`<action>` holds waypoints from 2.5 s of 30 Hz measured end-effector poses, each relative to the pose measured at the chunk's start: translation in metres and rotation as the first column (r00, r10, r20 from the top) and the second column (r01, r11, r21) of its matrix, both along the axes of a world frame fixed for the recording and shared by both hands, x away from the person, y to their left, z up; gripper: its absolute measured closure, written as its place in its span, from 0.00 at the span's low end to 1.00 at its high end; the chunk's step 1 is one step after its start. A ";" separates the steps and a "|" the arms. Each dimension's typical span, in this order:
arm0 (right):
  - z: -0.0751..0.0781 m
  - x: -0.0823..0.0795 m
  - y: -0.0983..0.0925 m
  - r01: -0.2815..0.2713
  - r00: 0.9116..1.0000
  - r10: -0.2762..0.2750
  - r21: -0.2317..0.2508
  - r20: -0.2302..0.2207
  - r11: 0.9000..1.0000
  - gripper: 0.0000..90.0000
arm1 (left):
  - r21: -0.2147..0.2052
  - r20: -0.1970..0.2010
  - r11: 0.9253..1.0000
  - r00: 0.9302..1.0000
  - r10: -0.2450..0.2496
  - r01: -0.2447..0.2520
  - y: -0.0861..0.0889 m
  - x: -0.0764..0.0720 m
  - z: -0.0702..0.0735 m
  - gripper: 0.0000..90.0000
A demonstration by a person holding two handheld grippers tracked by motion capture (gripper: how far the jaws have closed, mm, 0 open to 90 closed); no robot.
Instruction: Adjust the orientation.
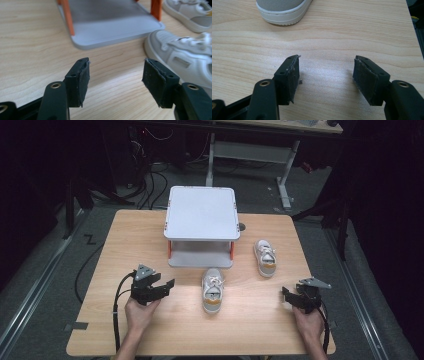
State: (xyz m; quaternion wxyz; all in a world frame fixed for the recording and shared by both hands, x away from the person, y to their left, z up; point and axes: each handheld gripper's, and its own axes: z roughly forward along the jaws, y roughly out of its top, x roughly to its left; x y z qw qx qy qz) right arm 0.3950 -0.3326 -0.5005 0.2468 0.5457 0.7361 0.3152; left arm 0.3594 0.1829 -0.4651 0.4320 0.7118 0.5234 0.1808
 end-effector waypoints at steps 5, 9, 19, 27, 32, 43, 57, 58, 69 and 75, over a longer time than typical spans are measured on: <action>0.000 0.000 0.000 -0.002 1.000 0.002 0.000 0.002 1.000 0.43 | 0.037 -0.017 0.999 0.999 0.032 -0.031 0.000 0.005 -0.010 0.43; 0.001 -0.001 0.001 -0.017 1.000 0.017 0.000 0.002 1.000 0.56 | 0.083 -0.022 0.995 0.998 0.056 -0.054 0.003 0.008 -0.018 0.43; 0.004 -0.002 0.006 -0.064 0.998 0.064 -0.017 -0.006 0.998 0.68 | 0.150 -0.029 0.982 0.993 0.117 -0.111 0.010 0.011 -0.031 0.44; 0.023 -0.004 0.012 -0.125 0.991 0.123 0.045 0.046 0.991 0.67 | 0.185 -0.033 0.974 0.990 0.138 -0.130 0.014 0.010 -0.041 0.44; 0.041 0.003 0.022 -0.165 0.985 0.163 0.034 0.050 0.986 0.68 | 0.217 -0.027 0.967 0.990 0.140 -0.131 0.010 0.010 -0.041 0.44; 0.083 0.053 0.066 -0.245 0.969 0.246 -0.043 0.008 0.969 0.69 | 0.211 -0.031 0.970 0.991 0.129 -0.120 0.010 0.010 -0.041 0.41; 0.069 0.097 0.091 -0.291 0.949 0.272 -0.112 -0.159 0.950 0.73 | 0.205 -0.032 0.971 0.991 0.128 -0.119 0.011 0.010 -0.041 0.40; 0.067 0.098 0.092 -0.290 0.947 0.268 -0.114 -0.176 0.950 0.73 | 0.205 -0.032 0.972 0.991 0.128 -0.119 0.011 0.010 -0.041 0.40; 0.054 0.110 0.092 -0.303 0.933 0.281 -0.070 -0.226 0.950 0.89 | 0.203 -0.032 0.972 0.991 0.128 -0.118 0.011 0.010 -0.041 0.40; 0.057 0.105 0.091 -0.305 0.937 0.283 -0.085 -0.203 0.949 0.90 | 0.203 -0.033 0.972 0.991 0.127 -0.117 0.011 0.010 -0.041 0.40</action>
